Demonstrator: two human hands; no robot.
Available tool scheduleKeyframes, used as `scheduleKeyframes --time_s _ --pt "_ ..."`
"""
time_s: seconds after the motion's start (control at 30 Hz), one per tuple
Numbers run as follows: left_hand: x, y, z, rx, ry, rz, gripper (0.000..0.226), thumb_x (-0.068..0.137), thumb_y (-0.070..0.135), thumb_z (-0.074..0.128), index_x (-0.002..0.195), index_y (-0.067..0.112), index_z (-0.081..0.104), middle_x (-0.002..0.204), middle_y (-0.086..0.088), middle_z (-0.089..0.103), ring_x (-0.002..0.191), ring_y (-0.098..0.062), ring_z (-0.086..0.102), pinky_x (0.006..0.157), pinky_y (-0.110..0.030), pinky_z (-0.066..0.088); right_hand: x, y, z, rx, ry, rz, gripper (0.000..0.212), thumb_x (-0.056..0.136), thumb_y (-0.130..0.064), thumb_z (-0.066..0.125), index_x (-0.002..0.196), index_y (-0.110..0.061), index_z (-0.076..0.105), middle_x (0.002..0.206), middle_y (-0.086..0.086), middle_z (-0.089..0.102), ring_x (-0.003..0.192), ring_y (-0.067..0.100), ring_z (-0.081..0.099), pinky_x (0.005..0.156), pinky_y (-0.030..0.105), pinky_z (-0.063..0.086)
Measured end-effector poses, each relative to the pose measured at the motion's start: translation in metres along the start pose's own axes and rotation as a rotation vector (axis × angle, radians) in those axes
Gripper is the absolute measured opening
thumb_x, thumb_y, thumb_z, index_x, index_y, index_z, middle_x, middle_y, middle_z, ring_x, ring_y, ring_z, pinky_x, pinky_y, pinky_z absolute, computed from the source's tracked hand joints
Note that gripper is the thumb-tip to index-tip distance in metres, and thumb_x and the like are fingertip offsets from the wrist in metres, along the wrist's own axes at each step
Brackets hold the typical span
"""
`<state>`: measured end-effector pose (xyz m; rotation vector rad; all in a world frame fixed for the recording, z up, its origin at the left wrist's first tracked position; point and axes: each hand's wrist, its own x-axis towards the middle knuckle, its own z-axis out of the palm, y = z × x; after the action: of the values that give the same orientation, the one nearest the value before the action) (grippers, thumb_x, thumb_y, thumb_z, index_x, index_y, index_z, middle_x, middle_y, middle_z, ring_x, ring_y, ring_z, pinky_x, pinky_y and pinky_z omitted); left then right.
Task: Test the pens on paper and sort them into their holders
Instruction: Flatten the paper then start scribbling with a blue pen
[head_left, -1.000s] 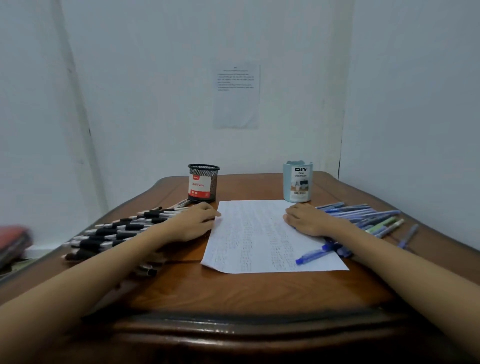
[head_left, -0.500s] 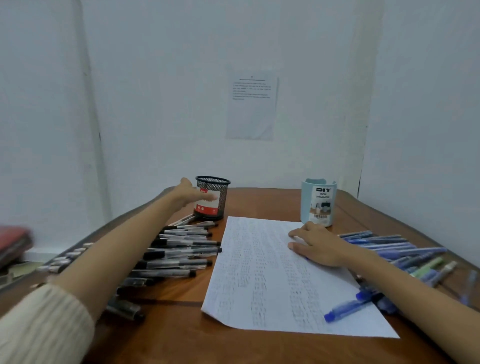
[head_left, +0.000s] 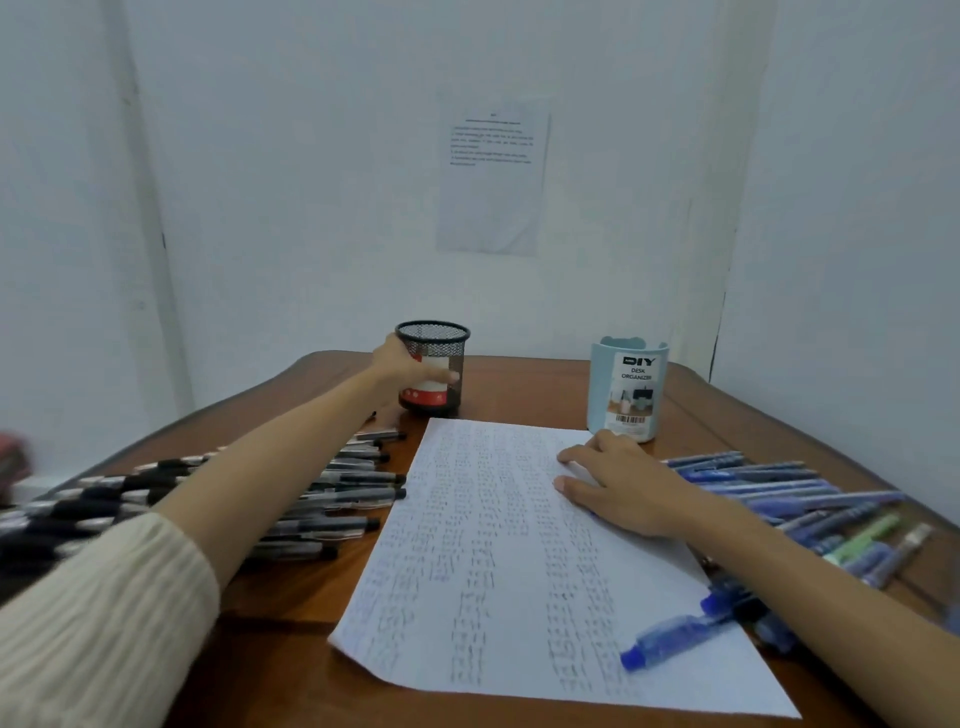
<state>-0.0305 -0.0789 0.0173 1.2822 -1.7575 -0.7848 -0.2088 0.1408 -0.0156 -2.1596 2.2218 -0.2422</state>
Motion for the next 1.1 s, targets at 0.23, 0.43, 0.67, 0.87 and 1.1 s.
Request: scheduleKeyframes --time_s 0.23,0.43,0.67,0.87,1.1 --pt "0.004 -0.021 -0.016 0.01 -0.053 -0.056 0.11 0.038 0.044 0.091 0.132 0.014 0.043 0.129 -0.006 0.054 0.12 -0.025 0.048 0.099 -0.038 0.044 0.0 0.0 0.0 0.005 -0.002 0.012 0.049 0.098 -0.045 0.034 0.142 -0.023 0.034 0.139 0.007 0.033 0.13 0.021 0.029 0.106 0.036 0.03" --pt "-0.013 -0.03 -0.031 0.002 0.019 -0.012 0.082 0.06 0.03 0.087 0.128 0.012 0.045 0.121 0.003 0.053 0.116 -0.019 0.048 0.099 -0.033 0.04 -0.001 -0.001 0.0 0.006 -0.005 0.012 0.049 0.098 -0.046 0.035 0.142 -0.023 0.035 0.139 0.007 0.034 0.131 0.022 0.029 0.106 0.037 0.031" --pt "-0.015 -0.04 -0.049 0.002 -0.06 0.027 0.094 0.048 0.043 0.09 0.128 0.018 0.047 0.125 -0.003 0.057 0.117 -0.024 0.051 0.102 -0.044 0.043 -0.001 0.0 0.0 0.002 -0.004 0.019 0.049 0.097 -0.047 0.035 0.141 -0.026 0.036 0.139 0.005 0.035 0.131 0.021 0.029 0.104 0.036 0.031" --pt "-0.028 -0.031 -0.064 0.144 -0.257 0.007 0.108 0.044 0.056 0.086 0.134 0.016 0.042 0.127 0.001 0.05 0.123 -0.024 0.046 0.103 -0.037 0.039 0.0 0.001 -0.001 -0.004 -0.008 0.017 0.049 0.097 -0.048 0.035 0.14 -0.027 0.036 0.139 0.006 0.034 0.131 0.021 0.03 0.104 0.036 0.032" --pt "-0.036 -0.051 -0.09 0.363 -0.361 -0.101 0.07 0.078 0.033 0.072 0.138 0.011 0.042 0.138 -0.008 0.047 0.127 -0.024 0.042 0.108 -0.037 0.033 -0.001 0.001 -0.002 -0.002 -0.013 0.02 0.048 0.097 -0.048 0.035 0.14 -0.028 0.036 0.139 0.006 0.035 0.13 0.02 0.031 0.104 0.035 0.032"
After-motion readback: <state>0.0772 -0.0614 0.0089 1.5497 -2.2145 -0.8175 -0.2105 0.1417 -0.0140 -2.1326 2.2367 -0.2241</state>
